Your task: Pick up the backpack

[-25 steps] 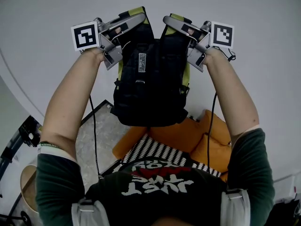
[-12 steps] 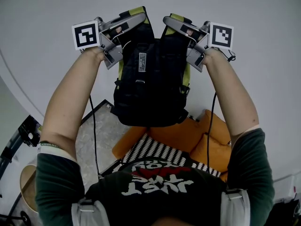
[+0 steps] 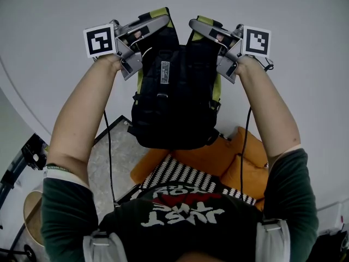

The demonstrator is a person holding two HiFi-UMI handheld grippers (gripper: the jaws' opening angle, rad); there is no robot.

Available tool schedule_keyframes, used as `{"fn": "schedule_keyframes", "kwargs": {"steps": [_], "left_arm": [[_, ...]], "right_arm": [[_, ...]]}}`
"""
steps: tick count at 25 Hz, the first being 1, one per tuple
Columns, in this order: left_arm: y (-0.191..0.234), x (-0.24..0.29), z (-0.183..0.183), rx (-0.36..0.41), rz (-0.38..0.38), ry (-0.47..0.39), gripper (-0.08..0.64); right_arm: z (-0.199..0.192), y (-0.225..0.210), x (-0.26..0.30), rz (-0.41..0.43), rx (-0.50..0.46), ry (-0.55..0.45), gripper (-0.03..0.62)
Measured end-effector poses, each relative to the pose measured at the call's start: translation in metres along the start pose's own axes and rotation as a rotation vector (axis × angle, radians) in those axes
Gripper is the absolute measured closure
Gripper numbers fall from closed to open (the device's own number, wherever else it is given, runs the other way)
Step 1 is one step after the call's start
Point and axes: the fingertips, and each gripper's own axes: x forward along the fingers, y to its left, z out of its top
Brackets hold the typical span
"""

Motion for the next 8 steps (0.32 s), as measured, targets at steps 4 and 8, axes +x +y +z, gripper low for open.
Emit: {"fn": "schedule_keyframes", "kwargs": {"steps": [4,8], "left_arm": [[0.0004,0.0005,0.0011,-0.004,-0.002,0.001,0.477],[0.0019,-0.0004,0.0024,-0.014,-0.002,0.001,0.477]], "right_arm": [[0.0004,0.0000,0.0007,-0.006,0.004,0.004,0.532],[0.0009,-0.0003,0.0026,-0.015,0.008,0.013,0.532]]}}
